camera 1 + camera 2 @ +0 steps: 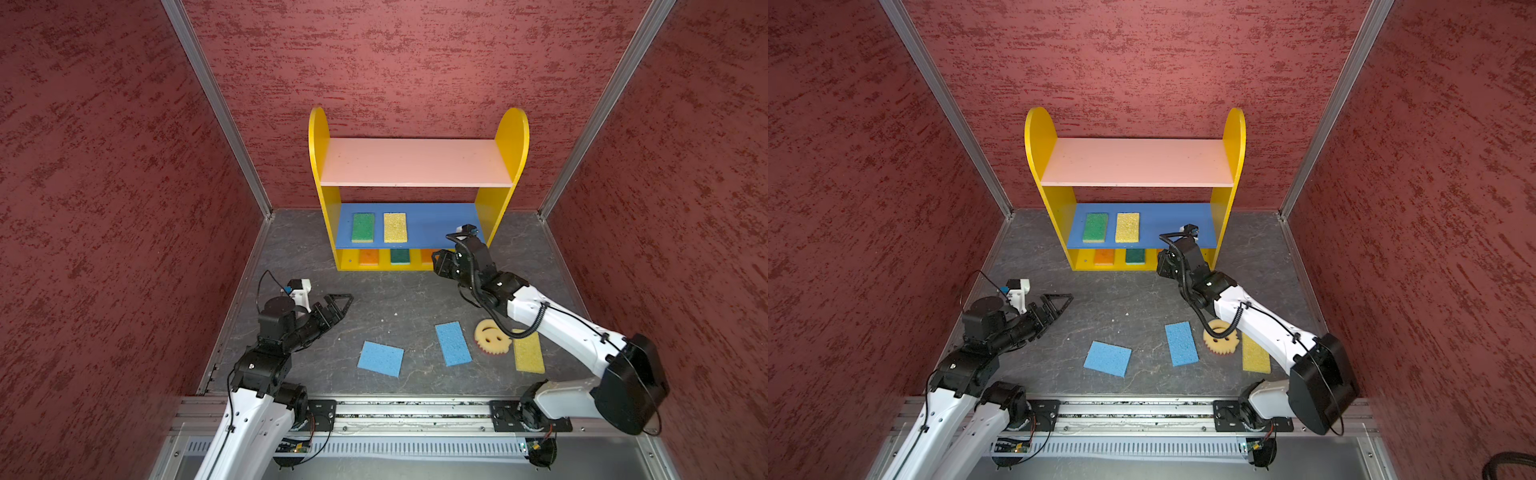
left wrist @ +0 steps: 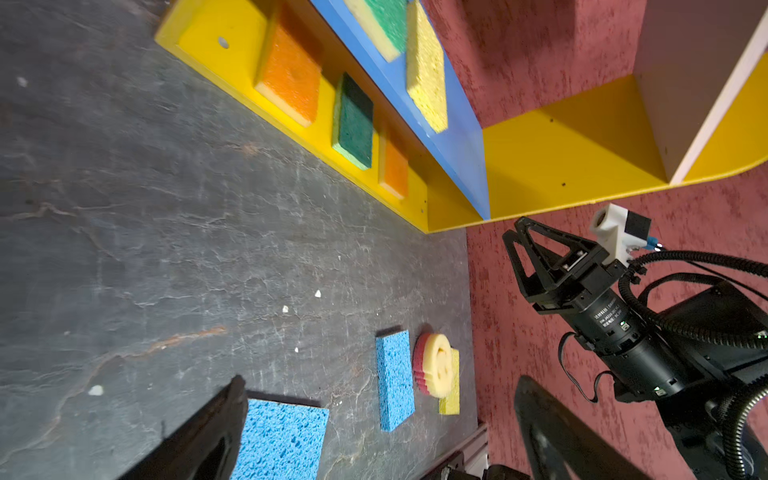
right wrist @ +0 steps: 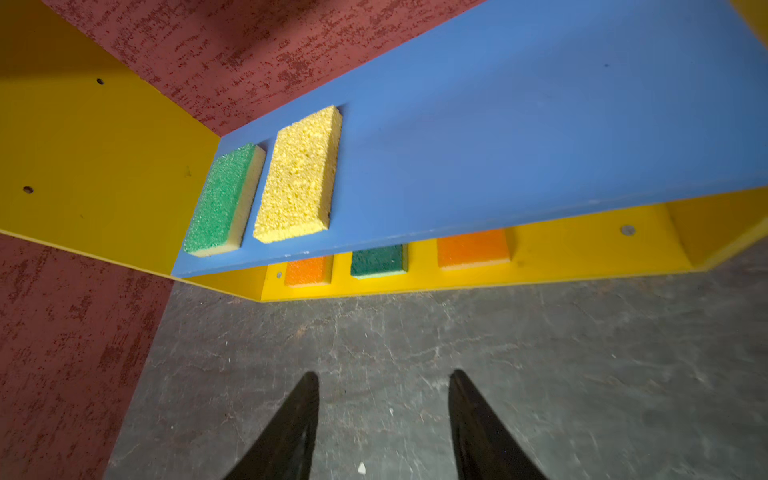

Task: Place and organize the cleaning sponges onto the shelf
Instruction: 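Move the right gripper over the smiley sponge while the left gripper reaches forward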

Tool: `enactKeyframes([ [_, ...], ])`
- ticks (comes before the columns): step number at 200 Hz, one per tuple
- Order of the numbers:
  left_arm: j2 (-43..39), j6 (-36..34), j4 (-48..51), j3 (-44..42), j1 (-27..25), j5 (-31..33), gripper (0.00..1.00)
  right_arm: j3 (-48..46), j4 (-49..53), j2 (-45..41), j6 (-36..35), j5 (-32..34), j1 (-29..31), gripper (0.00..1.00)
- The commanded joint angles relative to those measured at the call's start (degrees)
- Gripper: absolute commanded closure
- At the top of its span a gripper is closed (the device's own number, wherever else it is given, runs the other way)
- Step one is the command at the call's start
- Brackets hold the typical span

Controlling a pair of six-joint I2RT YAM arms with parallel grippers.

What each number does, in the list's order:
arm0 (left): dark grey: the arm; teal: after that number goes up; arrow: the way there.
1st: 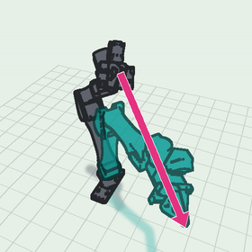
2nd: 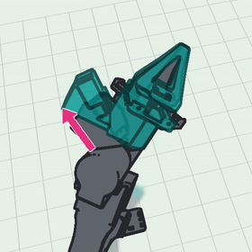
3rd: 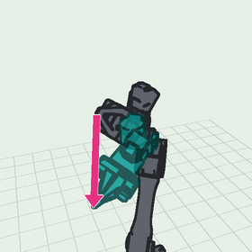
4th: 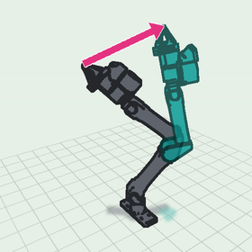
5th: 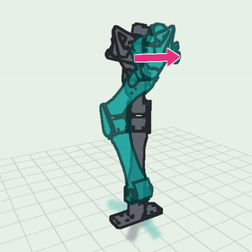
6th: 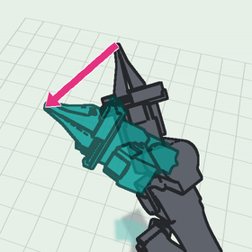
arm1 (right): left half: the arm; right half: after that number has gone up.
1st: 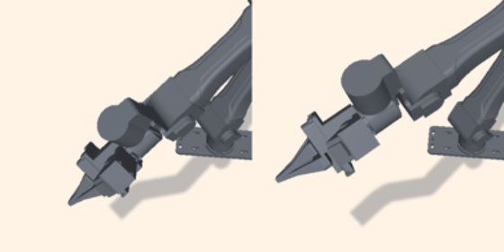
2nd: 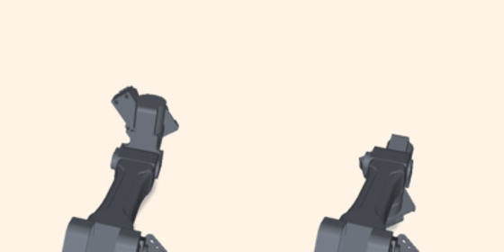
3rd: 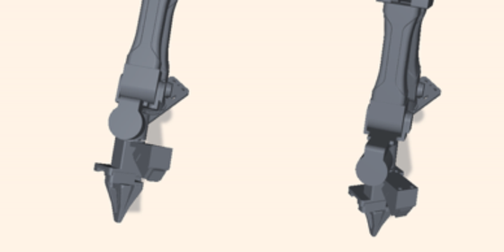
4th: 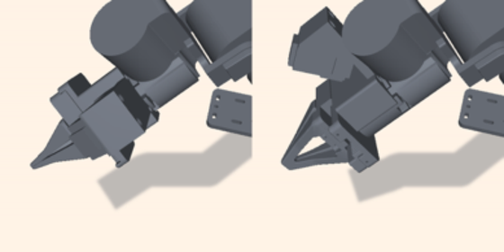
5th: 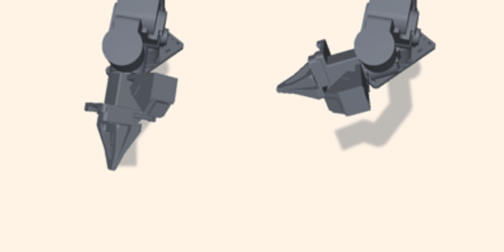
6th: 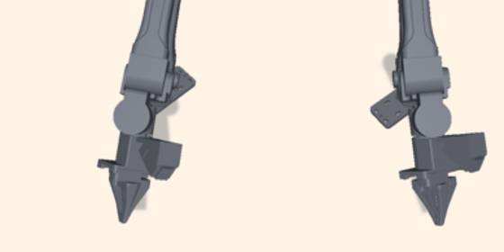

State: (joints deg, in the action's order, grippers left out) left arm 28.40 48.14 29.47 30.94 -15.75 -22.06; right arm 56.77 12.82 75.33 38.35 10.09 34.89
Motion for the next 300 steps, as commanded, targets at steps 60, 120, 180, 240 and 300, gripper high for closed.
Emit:
enactKeyframes([
  [60,21.7,0.7,-16.4,4.2,-31.4,22.1,0.00,-9.3,21.4,-15.9,2.1,9.3,-0.1,0.46],
  [120,34.0,-1.6,-21.0,9.1,-35.6,20.6,0.00,-17.7,18.3,-17.8,9.0,5.8,-0.2,0.45],
  [180,47.0,-4.3,-27.7,13.6,-36.3,14.1,0.00,-19.9,23.9,-21.2,13.0,8.5,-0.4,0.43],
  [240,62.2,-5.2,-36.9,17.5,-36.3,0.6,0.00,-23.1,26.8,-22.4,19.6,9.1,-1.1,0.35],
  [300,65.0,-7.3,-41.2,15.0,-35.9,-5.4,0.00,-25.1,32.5,-18.9,27.1,11.7,-6.5,0.22],
])
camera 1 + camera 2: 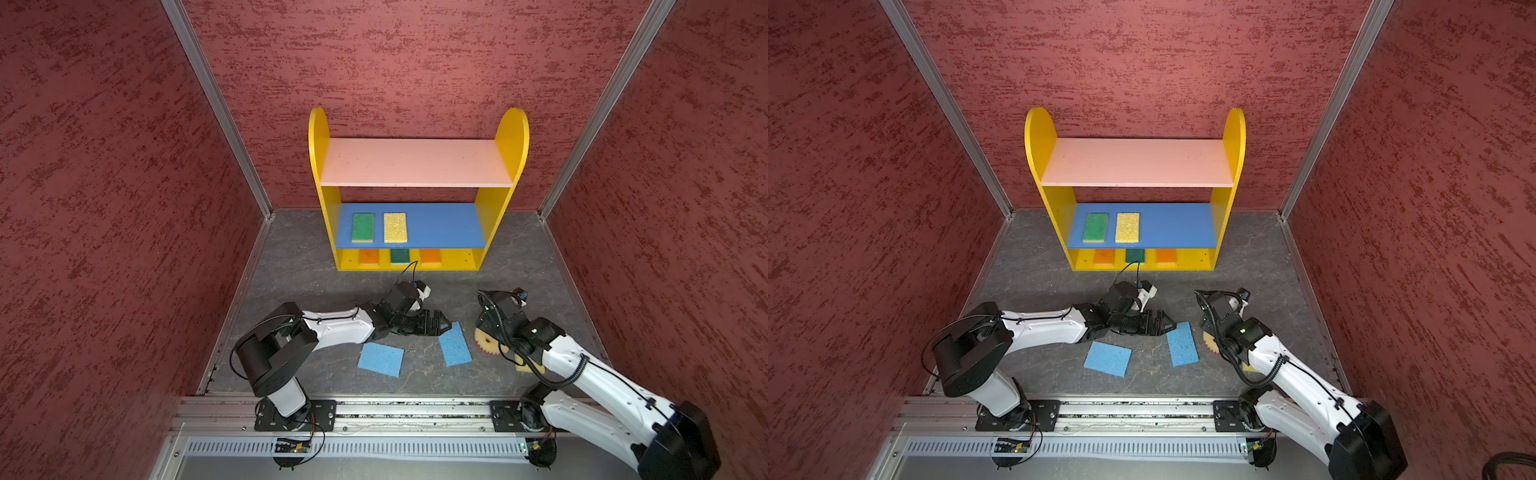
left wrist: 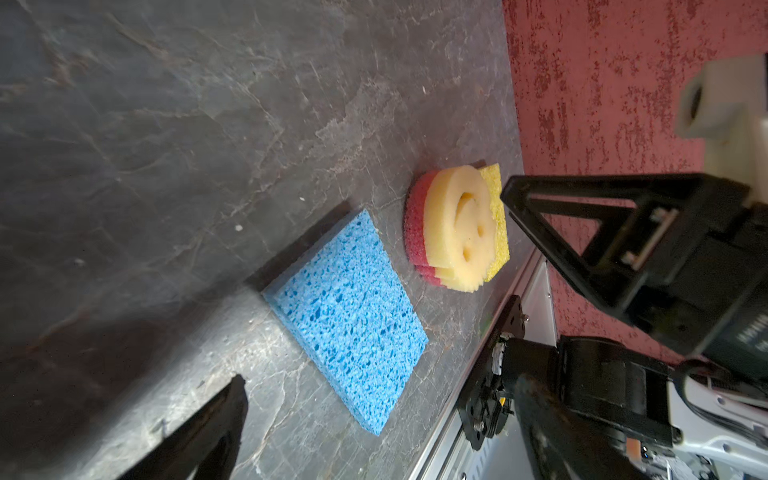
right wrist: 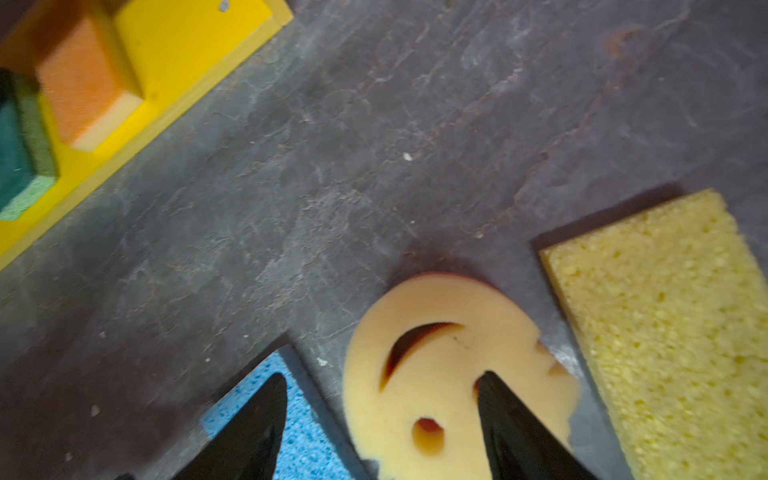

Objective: Place and organize the cleaning sponges onto the shelf

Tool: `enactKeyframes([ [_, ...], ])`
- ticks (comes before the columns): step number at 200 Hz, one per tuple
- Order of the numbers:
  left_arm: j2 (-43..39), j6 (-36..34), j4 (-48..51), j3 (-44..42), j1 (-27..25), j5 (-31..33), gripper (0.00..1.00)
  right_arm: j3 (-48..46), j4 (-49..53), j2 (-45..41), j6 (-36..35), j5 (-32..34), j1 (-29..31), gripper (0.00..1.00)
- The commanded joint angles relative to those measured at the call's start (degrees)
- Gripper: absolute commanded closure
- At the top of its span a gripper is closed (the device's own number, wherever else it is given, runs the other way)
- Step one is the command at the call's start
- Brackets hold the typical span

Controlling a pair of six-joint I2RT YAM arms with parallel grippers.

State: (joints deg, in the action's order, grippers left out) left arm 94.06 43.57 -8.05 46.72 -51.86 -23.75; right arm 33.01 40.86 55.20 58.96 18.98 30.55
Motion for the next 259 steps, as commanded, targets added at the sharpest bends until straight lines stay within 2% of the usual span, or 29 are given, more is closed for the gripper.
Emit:
enactKeyframes([
  [1,-0.6,-2.8,-3.6,-0.8,0.2,-3.8,0.00,-1.5,4.5,1.2,6.6,2.8,-2.2,0.21],
  [48,0.4,-3.3,-6.0,-1.1,0.3,-8.5,0.00,-7.9,-0.4,-0.6,11.6,-2.8,-9.3,0.19],
  [92,-1.9,-3.7,-7.3,-3.4,0.8,-9.3,0.00,-8.2,-1.5,-3.6,11.6,-2.9,-12.9,0.22],
  [120,-2.7,-3.6,-8.3,-4.4,1.7,-9.9,0.00,-8.9,-9.0,-1.6,10.6,-8.9,-13.1,0.42],
  [150,-2.8,-3.4,-9.3,-5.6,3.2,-11.1,0.00,-5.7,-18.8,6.7,7.9,-16.1,-12.9,0.55],
  [168,-3.3,-3.9,-9.4,-6.7,4.7,-11.0,0.00,0.5,-19.2,13.9,5.5,-16.5,-10.3,0.61],
  [219,-4.8,-3.8,-11.7,-10.3,9.2,-9.8,0.00,16.9,-21.9,32.0,3.2,-16.1,-0.8,0.61],
  [259,-3.4,-3.7,-12.0,-10.4,9.7,-9.6,0.00,26.0,-21.3,40.4,2.4,-16.0,6.9,0.58],
])
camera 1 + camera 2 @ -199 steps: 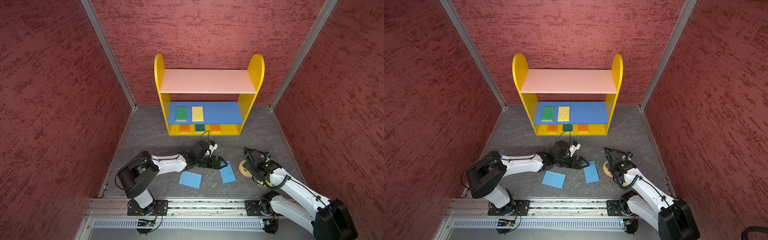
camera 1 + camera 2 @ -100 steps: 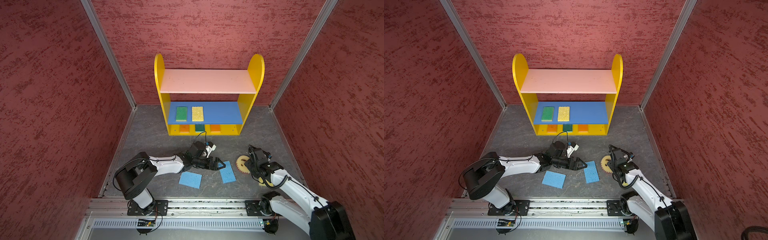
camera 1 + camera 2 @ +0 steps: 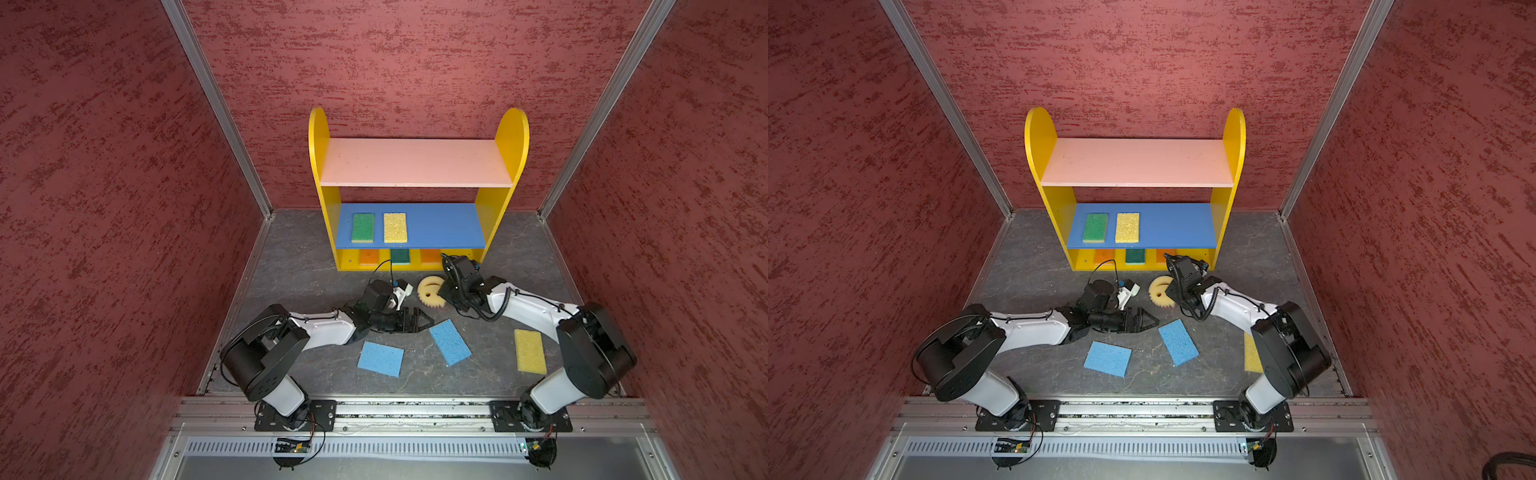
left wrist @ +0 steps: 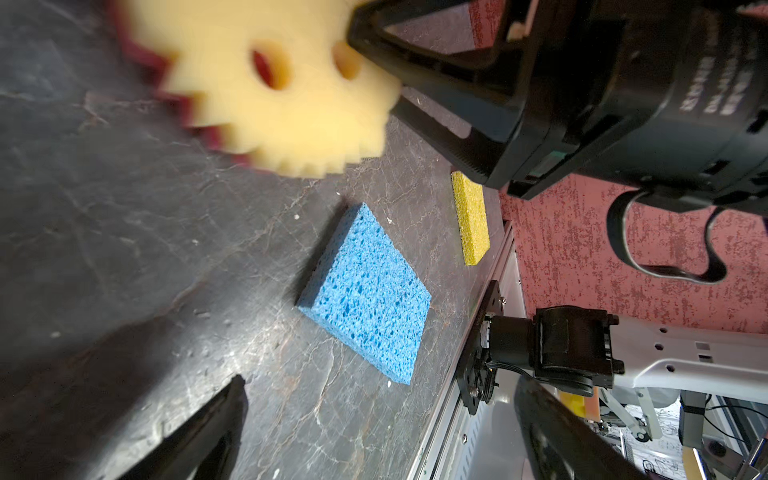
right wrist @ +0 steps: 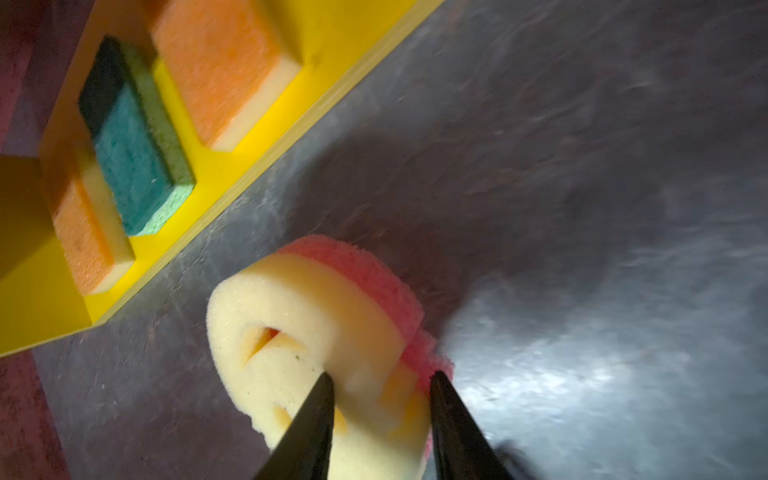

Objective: Place and organize the cleaning sponges onto the shelf

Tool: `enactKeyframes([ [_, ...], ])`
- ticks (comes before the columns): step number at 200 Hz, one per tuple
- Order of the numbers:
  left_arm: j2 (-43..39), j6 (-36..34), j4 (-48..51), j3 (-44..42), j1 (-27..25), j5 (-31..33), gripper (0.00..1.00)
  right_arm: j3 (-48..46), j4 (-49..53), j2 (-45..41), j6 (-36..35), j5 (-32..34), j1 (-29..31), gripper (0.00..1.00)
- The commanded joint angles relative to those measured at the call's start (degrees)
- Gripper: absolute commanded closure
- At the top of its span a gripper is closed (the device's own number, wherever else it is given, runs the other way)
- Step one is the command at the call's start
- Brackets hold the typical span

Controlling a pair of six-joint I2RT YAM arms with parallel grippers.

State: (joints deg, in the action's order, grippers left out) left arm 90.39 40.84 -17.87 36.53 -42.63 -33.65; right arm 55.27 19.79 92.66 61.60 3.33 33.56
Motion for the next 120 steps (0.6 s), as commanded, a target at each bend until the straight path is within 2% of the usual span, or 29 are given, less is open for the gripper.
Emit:
enactKeyframes([
  [1,0.3,-0.9,-2.3,-0.2,0.4,0.2,0.00,3.9,-0.2,3.0,-0.3,-0.4,4.1,0.58],
  [45,0.5,0.2,-4.0,-1.5,2.4,-0.4,0.00,7.1,4.3,5.1,-0.9,1.7,9.2,0.46],
  [79,0.4,0.6,-4.5,-2.4,4.1,-0.5,0.00,1.3,2.1,-3.7,0.6,4.1,9.1,0.40],
  [100,0.3,0.9,-4.9,-2.8,4.9,-0.8,0.00,0.1,9.9,-9.8,1.1,9.1,7.6,0.39],
  [120,0.2,1.3,-5.4,-2.9,4.9,-1.4,0.00,-2.2,19.5,-15.8,2.3,12.3,3.7,0.38],
])
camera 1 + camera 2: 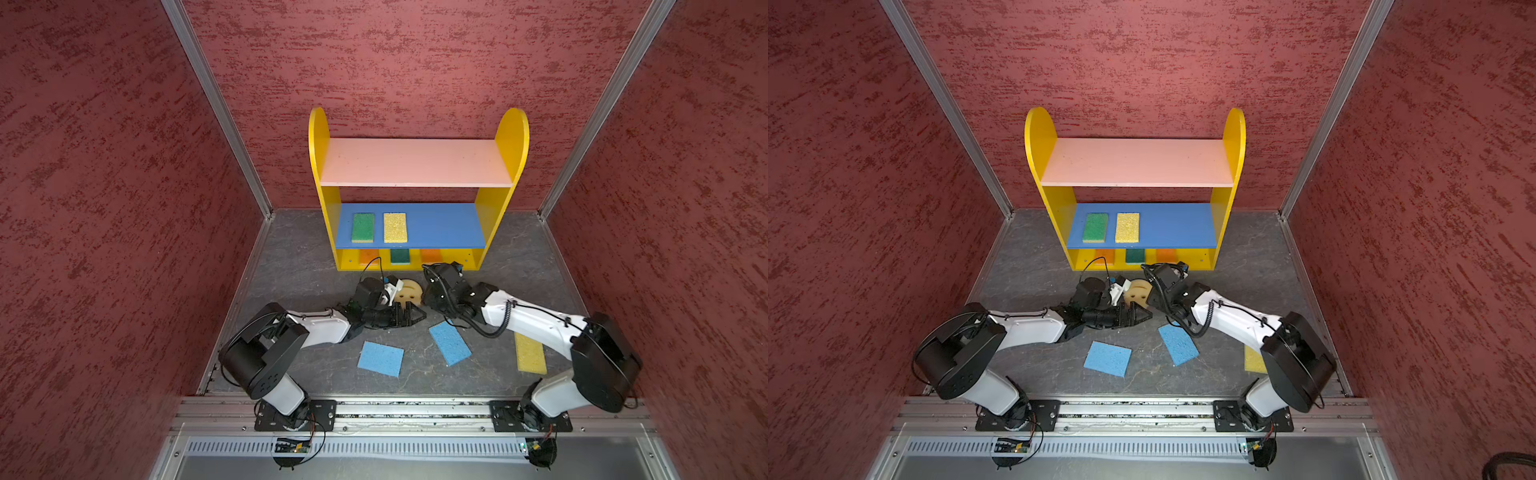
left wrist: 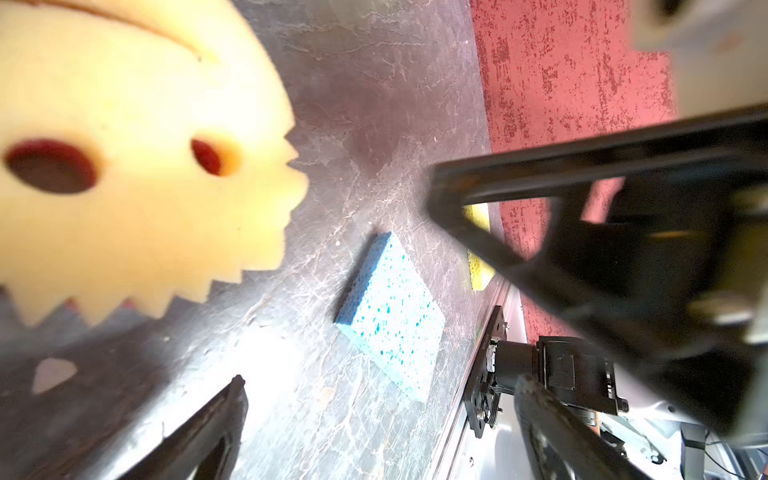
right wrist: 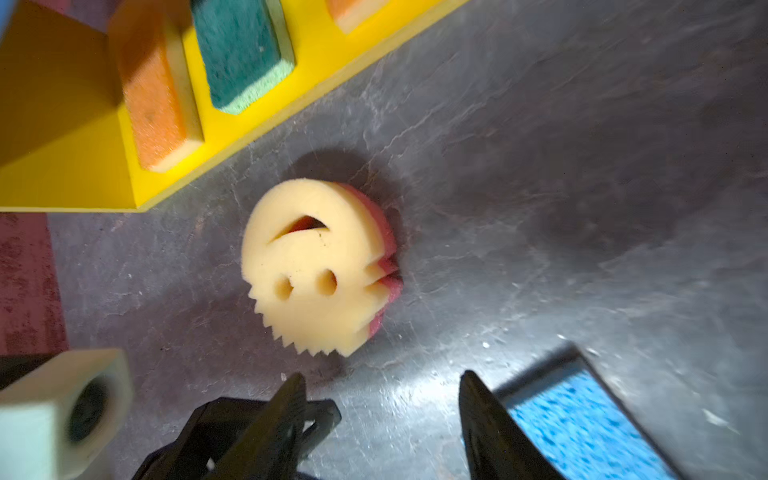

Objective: Place and organize the cleaning sponges onto the shelf

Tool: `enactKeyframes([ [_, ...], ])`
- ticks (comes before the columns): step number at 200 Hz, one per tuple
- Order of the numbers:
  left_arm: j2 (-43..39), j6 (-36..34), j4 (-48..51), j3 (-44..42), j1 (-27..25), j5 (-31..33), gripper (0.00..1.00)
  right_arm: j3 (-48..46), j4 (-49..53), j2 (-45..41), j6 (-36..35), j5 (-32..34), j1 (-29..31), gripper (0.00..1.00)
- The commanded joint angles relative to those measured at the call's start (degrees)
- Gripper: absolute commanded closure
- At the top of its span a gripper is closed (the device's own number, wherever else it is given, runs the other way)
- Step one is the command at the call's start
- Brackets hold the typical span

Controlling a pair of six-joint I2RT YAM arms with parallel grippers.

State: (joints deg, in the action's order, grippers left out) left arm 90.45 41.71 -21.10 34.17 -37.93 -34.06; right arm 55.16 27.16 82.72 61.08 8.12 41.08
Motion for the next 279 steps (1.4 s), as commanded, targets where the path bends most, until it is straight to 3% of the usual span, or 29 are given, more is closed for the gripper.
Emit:
enactKeyframes([
  [1,0.1,0.5,-2.2,-0.5,0.3,-1.0,0.00,-2.5,12.9,-6.6,2.9,7.9,-4.2,0.38],
  [46,-0.7,0.4,-2.2,-0.9,0.3,-0.9,0.00,-12.1,28.3,-22.2,9.2,16.1,-13.0,0.30],
  [77,-0.9,0.4,-2.4,-1.2,0.5,-1.1,0.00,-19.2,29.6,-30.8,9.9,16.0,-19.0,0.28],
  [101,-0.5,1.2,-4.7,-1.7,1.2,-3.4,0.02,-22.4,29.8,-32.8,9.1,16.5,-22.4,0.28],
  [148,-2.1,1.1,-5.4,-2.9,2.1,-3.1,0.01,-28.0,23.0,-29.1,6.7,14.4,-25.8,0.29],
  [165,-2.5,1.2,-5.5,-3.2,2.5,-2.9,0.00,-29.6,17.7,-26.2,5.2,12.8,-26.0,0.35],
  [185,-2.7,0.9,-5.5,-3.3,3.0,-2.7,0.00,-30.9,8.8,-23.0,1.3,7.6,-26.0,0.49],
  [225,-2.8,1.0,-5.5,-3.8,3.8,-2.5,0.00,-29.5,-1.9,-15.4,-2.2,-1.5,-25.7,0.59],
  [249,-2.6,0.5,-4.8,-3.8,4.5,-1.8,0.00,-27.1,-6.1,-11.6,-1.3,-3.4,-21.9,0.60],
  [279,-4.4,0.5,-4.1,-5.6,7.1,0.2,0.00,-18.1,-5.9,-2.7,-1.7,-1.7,-12.6,0.60],
])
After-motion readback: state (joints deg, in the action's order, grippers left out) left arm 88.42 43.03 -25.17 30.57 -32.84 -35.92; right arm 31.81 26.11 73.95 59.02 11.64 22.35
